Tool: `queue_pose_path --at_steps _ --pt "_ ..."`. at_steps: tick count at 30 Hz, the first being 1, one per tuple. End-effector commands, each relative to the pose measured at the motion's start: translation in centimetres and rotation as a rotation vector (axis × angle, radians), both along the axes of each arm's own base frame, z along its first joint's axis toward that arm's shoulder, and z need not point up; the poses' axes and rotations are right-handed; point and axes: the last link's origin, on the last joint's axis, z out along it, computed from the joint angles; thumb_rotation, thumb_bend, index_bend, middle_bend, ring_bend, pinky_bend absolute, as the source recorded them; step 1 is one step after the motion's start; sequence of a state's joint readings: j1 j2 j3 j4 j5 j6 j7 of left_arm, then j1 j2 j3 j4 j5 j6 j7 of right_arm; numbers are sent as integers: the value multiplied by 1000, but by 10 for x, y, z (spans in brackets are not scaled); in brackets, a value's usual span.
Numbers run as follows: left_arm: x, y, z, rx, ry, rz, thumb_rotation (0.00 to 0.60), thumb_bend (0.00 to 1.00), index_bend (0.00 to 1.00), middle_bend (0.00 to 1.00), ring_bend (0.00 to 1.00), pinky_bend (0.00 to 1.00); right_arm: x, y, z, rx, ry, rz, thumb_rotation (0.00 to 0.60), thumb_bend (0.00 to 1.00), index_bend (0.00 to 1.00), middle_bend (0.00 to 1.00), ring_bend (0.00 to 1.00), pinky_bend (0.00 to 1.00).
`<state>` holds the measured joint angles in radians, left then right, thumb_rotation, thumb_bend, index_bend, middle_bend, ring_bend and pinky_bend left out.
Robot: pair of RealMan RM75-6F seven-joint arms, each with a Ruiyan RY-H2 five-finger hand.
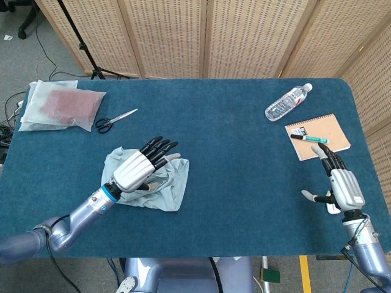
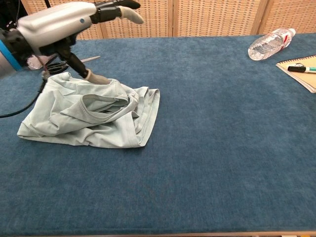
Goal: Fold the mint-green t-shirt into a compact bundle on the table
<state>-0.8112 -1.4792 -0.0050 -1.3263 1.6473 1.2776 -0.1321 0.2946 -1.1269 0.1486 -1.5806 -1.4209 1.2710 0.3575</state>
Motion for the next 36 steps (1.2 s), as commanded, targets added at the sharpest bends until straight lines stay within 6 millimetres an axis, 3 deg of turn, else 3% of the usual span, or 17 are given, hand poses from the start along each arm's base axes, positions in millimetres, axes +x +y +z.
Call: queue_pose_path --at_steps 1,4,9,15,29,36 --pt "-34 -7 28 2 117 226 600 190 54 0 0 0 0 0 0 2 1 1 600 0 0 0 0 70" --pt "-47 -11 36 7 165 380 600 198 134 0 0 0 1 0 -2 8 5 4 600 0 0 0 0 70" --pt "-59 -18 26 -92 177 522 600 202 204 0 0 0 2 2 -4 13 11 12 600 0 0 0 0 70" --pt "-64 -21 10 -158 166 555 600 220 260 0 0 0 3 3 -4 10 10 13 600 0 0 0 0 70" --pt "-72 -18 -9 -113 142 617 600 248 326 0 0 0 2 2 -1 8 -1 14 600 0 0 0 0 70" --pt "-68 -21 -17 -149 109 646 600 256 374 0 0 0 3 2 -2 11 0 16 600 0 0 0 0 70"
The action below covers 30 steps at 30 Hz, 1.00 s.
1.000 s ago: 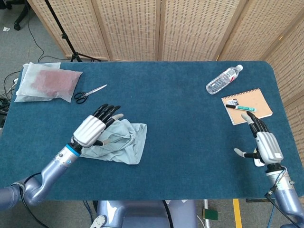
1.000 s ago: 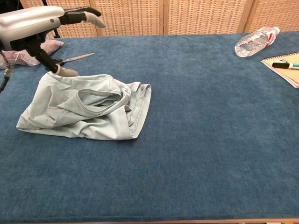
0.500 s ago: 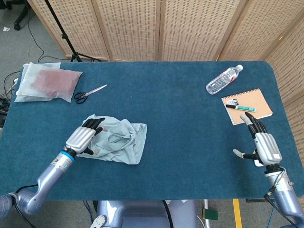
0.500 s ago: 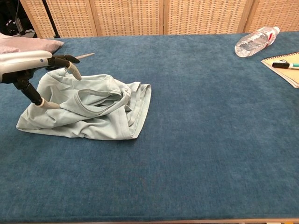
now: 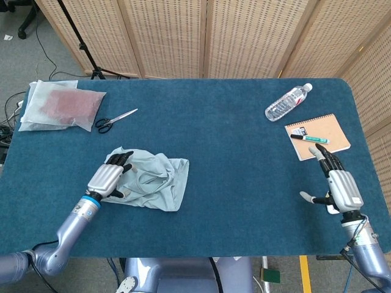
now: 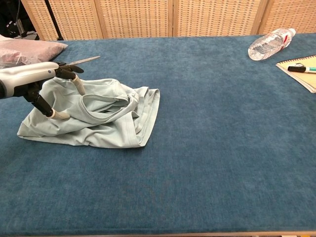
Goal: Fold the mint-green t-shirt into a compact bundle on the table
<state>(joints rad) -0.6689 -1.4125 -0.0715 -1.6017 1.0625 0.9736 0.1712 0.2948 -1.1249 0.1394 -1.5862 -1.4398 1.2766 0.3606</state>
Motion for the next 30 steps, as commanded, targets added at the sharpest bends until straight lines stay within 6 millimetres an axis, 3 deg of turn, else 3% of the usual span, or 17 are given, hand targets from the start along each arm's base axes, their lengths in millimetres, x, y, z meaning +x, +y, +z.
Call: queue_pose_path --at_steps 1,23,30 --pt "2 -1 -2 -5 2 -1 600 258 381 0 0 0 0 0 0 -1 -1 0 600 0 0 0 0 70" --pt "11 -4 -14 28 -11 -10 600 369 584 0 0 0 0 0 1 0 -7 1 600 0 0 0 0 69" --pt "18 -15 -12 35 -56 -67 600 372 595 0 0 0 0 0 2 -1 -8 1 600 0 0 0 0 70"
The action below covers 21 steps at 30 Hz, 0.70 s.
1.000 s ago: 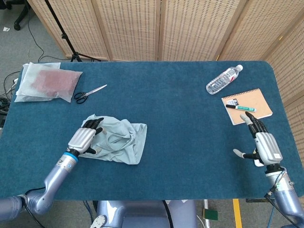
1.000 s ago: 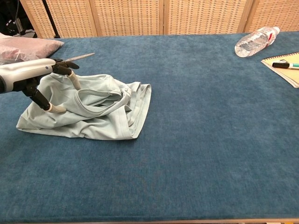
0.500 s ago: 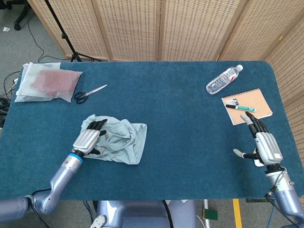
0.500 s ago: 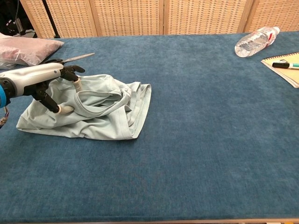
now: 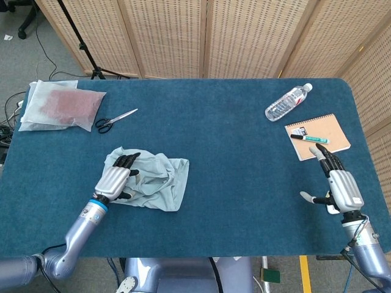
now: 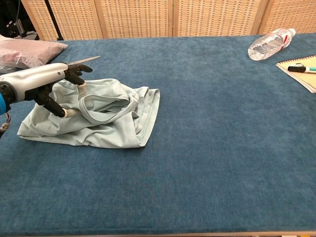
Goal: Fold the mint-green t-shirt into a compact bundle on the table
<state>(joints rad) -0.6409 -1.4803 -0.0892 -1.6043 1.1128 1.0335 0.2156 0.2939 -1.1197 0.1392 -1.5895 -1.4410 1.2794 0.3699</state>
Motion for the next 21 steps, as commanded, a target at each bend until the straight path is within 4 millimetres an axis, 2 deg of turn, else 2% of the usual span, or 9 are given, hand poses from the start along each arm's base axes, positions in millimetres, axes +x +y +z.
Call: queue_pose_path --at_steps 1,9,21 --pt "5 -9 1 -1 -31 -33 600 372 595 0 0 0 0 0 0 0 0 0 600 0 0 0 0 69" --pt "18 -22 2 0 -73 -89 600 372 595 0 0 0 0 1 0 -1 -1 1 600 0 0 0 0 70" --pt "34 -29 -21 -22 -51 -120 600 370 595 0 0 0 1 1 2 -2 -10 3 600 0 0 0 0 69"
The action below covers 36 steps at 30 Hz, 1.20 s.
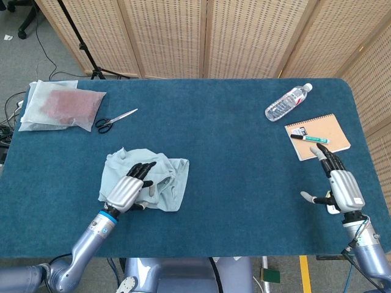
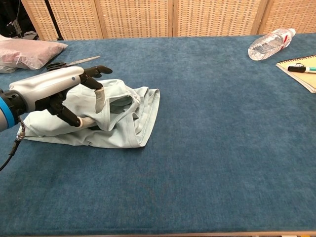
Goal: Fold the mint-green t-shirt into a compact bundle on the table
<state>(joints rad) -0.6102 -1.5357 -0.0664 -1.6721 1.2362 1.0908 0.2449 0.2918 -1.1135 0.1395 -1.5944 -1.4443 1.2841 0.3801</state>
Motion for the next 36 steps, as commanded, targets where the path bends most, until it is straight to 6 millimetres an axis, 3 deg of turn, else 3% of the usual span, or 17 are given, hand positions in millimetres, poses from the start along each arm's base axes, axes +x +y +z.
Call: queue_pose_path --at_steps 1,8,13,22,24,26,36 --pt "5 0 -8 3 18 -12 600 368 595 0 0 0 0 0 1 -1 -2 1 600 0 0 0 0 69" --pt "2 0 -22 -11 51 -2 600 341 592 0 0 0 0 0 2 -1 -7 2 600 0 0 0 0 70" --pt "1 -1 -31 -15 63 -23 600 253 545 0 0 0 0 0 2 0 -8 2 600 0 0 0 0 70" --pt "-3 -5 -47 -47 45 -90 600 66 176 0 0 0 1 1 3 -2 -10 4 600 0 0 0 0 70" --pt "-4 -5 -46 -49 24 -115 600 20 59 0 0 0 1 1 3 -3 -11 5 600 0 0 0 0 70" --pt "-3 -6 -40 -27 -20 -158 600 0 2 0 0 0 1 2 4 -5 -12 5 600 0 0 0 0 69" --pt "-11 -3 -19 30 -121 -227 600 0 0 0 0 0 2 2 3 -2 -9 9 600 0 0 0 0 70"
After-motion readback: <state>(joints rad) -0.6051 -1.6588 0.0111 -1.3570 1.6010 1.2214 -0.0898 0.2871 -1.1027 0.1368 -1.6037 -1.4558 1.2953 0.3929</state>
